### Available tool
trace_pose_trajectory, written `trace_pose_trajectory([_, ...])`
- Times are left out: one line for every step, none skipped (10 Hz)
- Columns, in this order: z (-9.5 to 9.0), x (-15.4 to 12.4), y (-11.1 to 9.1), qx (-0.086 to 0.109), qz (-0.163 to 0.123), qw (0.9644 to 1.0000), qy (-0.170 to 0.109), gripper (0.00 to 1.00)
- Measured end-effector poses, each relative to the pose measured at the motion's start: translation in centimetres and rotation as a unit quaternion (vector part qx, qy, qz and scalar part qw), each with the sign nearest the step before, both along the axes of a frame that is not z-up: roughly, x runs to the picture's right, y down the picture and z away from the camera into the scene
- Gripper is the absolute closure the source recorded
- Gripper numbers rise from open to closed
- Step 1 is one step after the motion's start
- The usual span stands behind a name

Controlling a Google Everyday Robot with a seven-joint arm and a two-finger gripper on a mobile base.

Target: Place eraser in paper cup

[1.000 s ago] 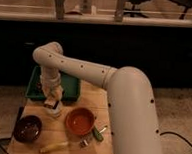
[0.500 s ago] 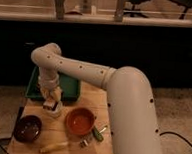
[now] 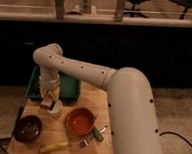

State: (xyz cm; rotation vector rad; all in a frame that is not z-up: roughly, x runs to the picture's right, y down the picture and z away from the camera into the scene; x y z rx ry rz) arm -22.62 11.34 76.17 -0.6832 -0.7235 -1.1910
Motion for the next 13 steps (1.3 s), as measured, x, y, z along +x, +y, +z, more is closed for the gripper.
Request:
trace_pose_trajectory([0.01, -0.04, 0.12, -0.001, 0.0, 1.0, -0.001, 0.2])
trace_pose_trajectory([0.02, -0.02, 0.29, -0.003, 0.001, 1.0, -0.003, 0.2])
trace_pose_trajectory([0.01, -0.01, 0.38, -0.004, 0.002, 1.0, -0.004, 0.2])
trace_pose_trajectory([-0.01, -0.01, 0.49, -0.006, 0.002, 1.0, -0.006, 0.2])
trace_pose_trajectory([-0.03, 0.01, 0.5, -0.006, 0.002, 1.0, -0.007, 0.2])
trace_pose_trajectory([-0.07, -0.03, 0.51, -0.006, 0.002, 0.9999, -0.009, 0.2])
trace_pose_trajectory([-0.11, 0.01, 0.53, -0.006, 0.001, 0.9999, -0.011, 0.2])
trace_pose_trajectory([-0.12, 0.05, 0.48, -0.006, 0.001, 0.9999, -0.012, 0.2])
trace_pose_trajectory([-0.15, 0.17, 0.46, -0.006, 0.001, 0.9999, -0.011, 0.2])
trace_pose_trajectory([-0.16, 0.28, 0.39, -0.004, 0.001, 0.9999, -0.01, 0.2])
trace_pose_trajectory([-0.22, 0.31, 0.25, -0.001, 0.002, 1.0, -0.009, 0.2])
trace_pose_trajectory([-0.24, 0.35, 0.15, 0.001, 0.001, 1.0, -0.008, 0.2])
trace_pose_trajectory([-0.25, 0.42, 0.02, 0.003, 0.001, 1.0, -0.008, 0.2])
